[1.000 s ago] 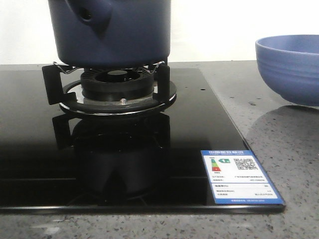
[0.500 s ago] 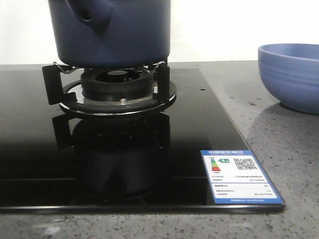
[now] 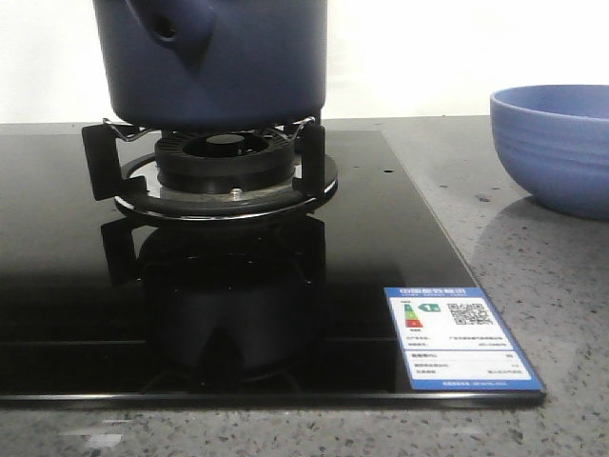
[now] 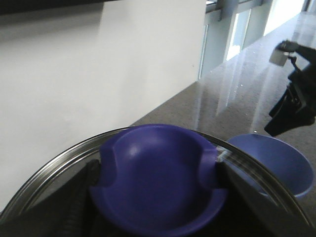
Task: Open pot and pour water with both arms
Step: 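Open the right gripper and lift it off the bowl rim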
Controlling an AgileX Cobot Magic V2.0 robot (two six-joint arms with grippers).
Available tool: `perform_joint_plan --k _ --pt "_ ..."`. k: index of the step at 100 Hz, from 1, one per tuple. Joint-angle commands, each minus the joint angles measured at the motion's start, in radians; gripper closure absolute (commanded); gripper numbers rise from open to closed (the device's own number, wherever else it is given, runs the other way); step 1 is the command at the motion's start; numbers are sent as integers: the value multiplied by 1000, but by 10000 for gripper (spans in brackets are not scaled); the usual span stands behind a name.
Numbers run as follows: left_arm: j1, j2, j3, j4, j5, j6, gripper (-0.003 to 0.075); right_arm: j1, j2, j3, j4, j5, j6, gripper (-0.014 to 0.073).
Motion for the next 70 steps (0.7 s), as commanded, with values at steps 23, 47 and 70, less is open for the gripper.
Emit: perform_joint_plan --k 23,47,70 --pt "-50 59 -39 -44 -9 67 324 -6 -163 -47 19 -20 -1 155" --pt "-56 96 -39 -49 -6 99 321 -6 -177 -47 23 -20 -1 155" --pt "-56 97 -39 -37 -19 110 321 -6 -177 -47 23 -22 -1 155"
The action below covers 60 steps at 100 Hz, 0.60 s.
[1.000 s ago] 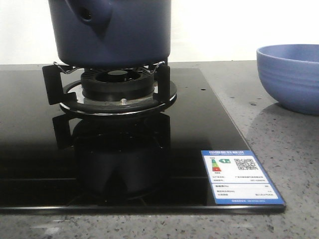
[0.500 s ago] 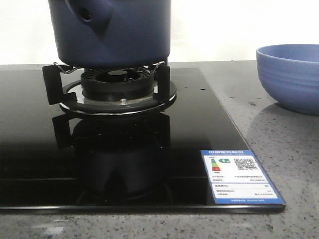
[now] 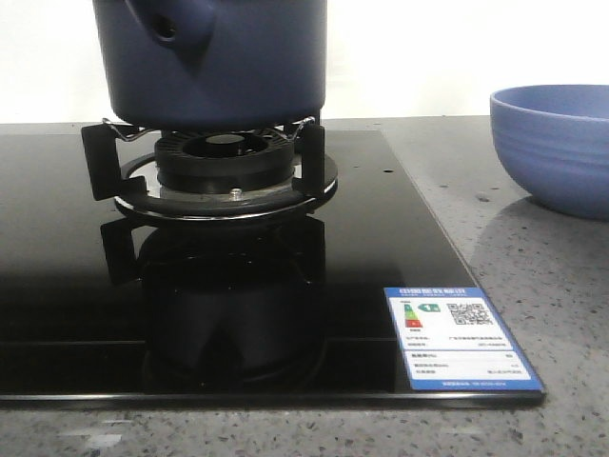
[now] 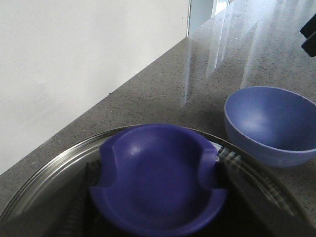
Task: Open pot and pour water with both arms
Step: 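Open the right gripper and lift it off the bowl rim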
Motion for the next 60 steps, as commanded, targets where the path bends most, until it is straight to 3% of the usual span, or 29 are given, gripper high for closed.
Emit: perform_joint_plan --k 1,60 --pt "-13 -38 -39 -78 -13 6 321 -6 -30 -32 15 -41 -1 155" --pt "-15 1 -39 -76 -9 6 321 -6 -30 -32 15 -49 -1 155"
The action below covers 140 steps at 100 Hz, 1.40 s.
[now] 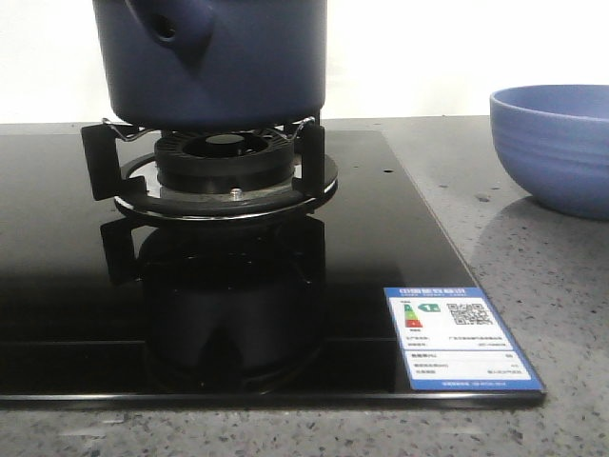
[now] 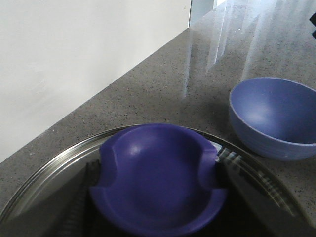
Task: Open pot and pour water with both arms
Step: 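Open the right gripper and lift it off the bowl rim, then lower the glass lid onto the pot and release the knob with the left gripper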
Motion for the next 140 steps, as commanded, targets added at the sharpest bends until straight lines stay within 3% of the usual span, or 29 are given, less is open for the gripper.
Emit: perform_joint_plan --k 1,23,57,91,100,111,120,133,140 --pt "-11 -36 -39 -78 0 -2 321 -6 -30 -32 13 -49 -1 155" --pt "-11 -35 -39 -57 10 -2 316 -6 -30 -32 14 -49 -1 155" --pt "-8 -27 -41 -82 31 -2 147 -6 -30 -32 16 -49 -1 155" --pt "92 -137 -182 -132 153 -36 162 -6 -36 -32 39 -39 -1 155" --pt "145 -187 -185 -132 151 -38 199 -6 -44 -32 99 -45 -23 155" --pt "222 -233 -185 -124 140 -154 319 -6 -59 -27 212 -97 -29 189" --pt "291 -265 -185 -124 145 -231 477 -6 -83 -6 350 -183 -83 335" --pt "367 -305 -183 -90 160 -239 738 -6 -124 59 607 -320 -264 650" --pt "395 -329 -173 -74 163 -239 741 -2 -154 112 726 -390 -370 651"
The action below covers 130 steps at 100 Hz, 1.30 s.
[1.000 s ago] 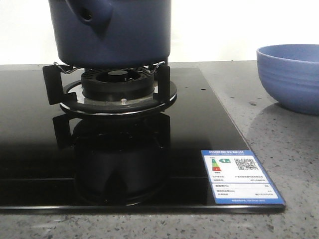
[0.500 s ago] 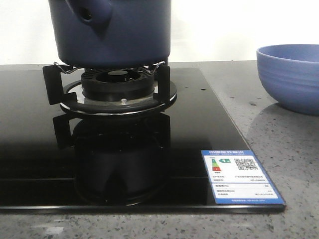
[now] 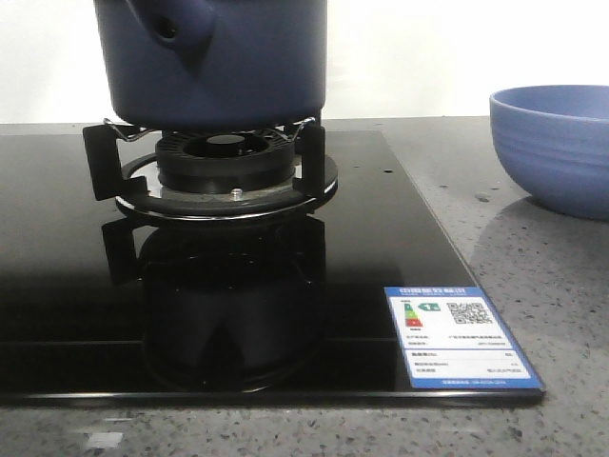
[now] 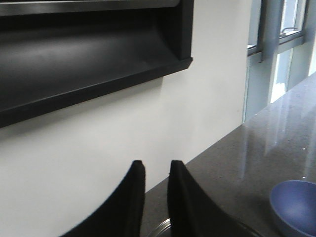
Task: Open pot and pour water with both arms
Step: 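Lower the glass lid onto the pot and release the knob with the left gripper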
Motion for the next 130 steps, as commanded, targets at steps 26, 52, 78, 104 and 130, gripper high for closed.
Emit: perform_joint_plan --k 26,52,78,104,130 --pt "44 -262 263 -60 -383 38 741 6 -245 310 524 -365 -677 652" --pt "-107 -522 713 -251 -742 371 741 6 -495 621 665 -493 -973 652" --pt "-138 -769 1007 -418 -732 456 741 6 -730 844 667 -569 -978 656" --pt "-138 -864 1049 -426 -726 456 741 6 -767 867 683 -570 -976 656" --pt "-138 -864 1049 -426 -721 456 741 6 -767 867 683 -570 -976 656"
